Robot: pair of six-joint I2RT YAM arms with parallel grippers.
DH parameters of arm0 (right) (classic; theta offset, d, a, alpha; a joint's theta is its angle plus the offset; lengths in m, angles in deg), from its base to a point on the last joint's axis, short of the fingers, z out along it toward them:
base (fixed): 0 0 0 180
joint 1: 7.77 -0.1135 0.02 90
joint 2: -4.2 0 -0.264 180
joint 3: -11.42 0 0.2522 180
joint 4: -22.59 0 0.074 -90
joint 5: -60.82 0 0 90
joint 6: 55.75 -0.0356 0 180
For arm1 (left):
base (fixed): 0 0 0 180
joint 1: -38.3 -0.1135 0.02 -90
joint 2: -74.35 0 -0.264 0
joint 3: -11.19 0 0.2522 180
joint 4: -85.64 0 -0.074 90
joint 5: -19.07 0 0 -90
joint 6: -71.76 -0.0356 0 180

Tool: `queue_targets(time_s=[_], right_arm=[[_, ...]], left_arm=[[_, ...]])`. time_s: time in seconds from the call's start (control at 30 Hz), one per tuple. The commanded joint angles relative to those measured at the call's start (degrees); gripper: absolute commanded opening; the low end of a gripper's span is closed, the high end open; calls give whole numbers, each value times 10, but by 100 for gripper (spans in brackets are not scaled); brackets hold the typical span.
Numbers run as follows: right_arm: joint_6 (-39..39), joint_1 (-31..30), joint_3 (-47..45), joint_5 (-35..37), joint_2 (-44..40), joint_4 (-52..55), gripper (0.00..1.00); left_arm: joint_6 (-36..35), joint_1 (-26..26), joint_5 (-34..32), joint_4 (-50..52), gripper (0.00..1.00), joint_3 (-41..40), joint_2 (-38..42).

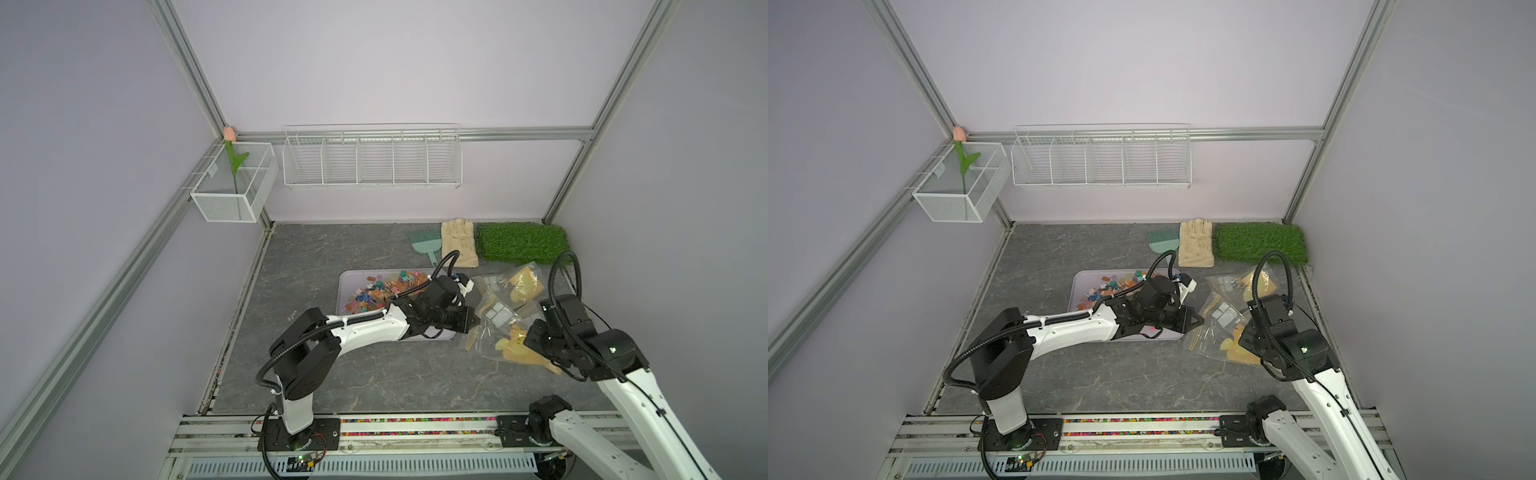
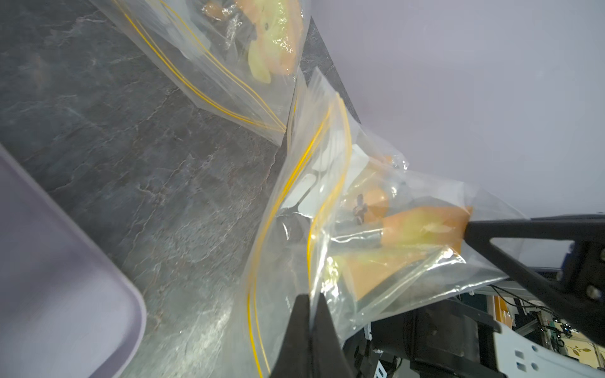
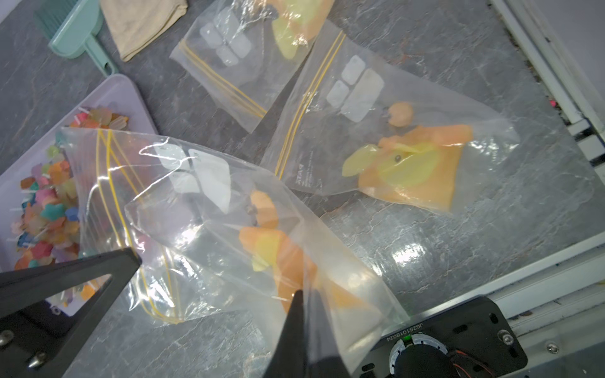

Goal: Pour candies out of the ziploc bag
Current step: Place the ziploc bag at the corner of the board, then reset both arms

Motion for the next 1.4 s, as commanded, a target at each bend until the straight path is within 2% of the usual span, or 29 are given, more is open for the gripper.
queue_targets(time_s=[0.0, 0.07, 0.1, 0.2, 0.23, 0.33, 0.4, 0.47, 0.53, 0.57, 0.7, 0.8, 0.83, 0.93, 1.07, 1.13, 1.2, 1.3, 1.33, 1.37], right_arm=[[5, 35, -15, 30, 8, 10, 7], [10, 61, -24, 29, 4, 2, 7], [15, 71, -27, 26, 3, -2, 7], [30, 114, -40, 11, 14, -11, 6], [36, 125, -40, 2, 19, -15, 8], [40, 148, -62, -4, 27, -15, 18], [41, 157, -65, 2, 23, -14, 29], [55, 161, -63, 1, 22, -23, 53], [62, 162, -50, 11, 30, -16, 78], [66, 162, -47, 19, 34, -11, 86], [91, 163, 20, 38, 33, -1, 99], [121, 162, 71, 33, 27, -28, 89], [132, 162, 82, 27, 31, -41, 89], [151, 162, 116, 10, 68, -70, 89], [178, 161, 125, -62, 121, -158, 89], [198, 161, 96, -102, 135, -236, 89], [239, 162, 32, -133, 143, -356, 89], [306, 162, -93, -125, 138, -539, 90], [335, 161, -126, -119, 132, -586, 91], [361, 159, -165, -108, 123, -641, 92]], left_arm=[[-14, 3, 18, -18, 0, 32, -30], [-15, 3, 26, -14, 2, 44, -51], [-16, 3, 29, -13, 6, 47, -58], [-17, 3, 29, -9, 23, 51, -73], [-19, 2, 26, -9, 34, 49, -70], [-31, 0, 4, 6, 58, 42, -51], [-38, -6, -15, 17, 68, 34, -29], [-39, -21, -39, 21, 79, 19, 3], [-36, -43, -54, 24, 86, 0, 39], [-36, -57, -62, 29, 87, -7, 61], [-62, -115, -144, 82, 89, -33, 176], [-99, -154, -246, 115, 92, -55, 281], [-110, -169, -265, 120, 94, -63, 312], [-132, -229, -303, 159, 99, -72, 387], [-143, -328, -333, 220, 100, -76, 439], [-153, -375, -359, 222, 100, -98, 455], [-159, -422, -416, 211, 100, -135, 464], [-170, -478, -524, 152, 100, -216, 465], [-158, -497, -535, 135, 100, -238, 464], [-153, -523, -519, 111, 100, -262, 459]])
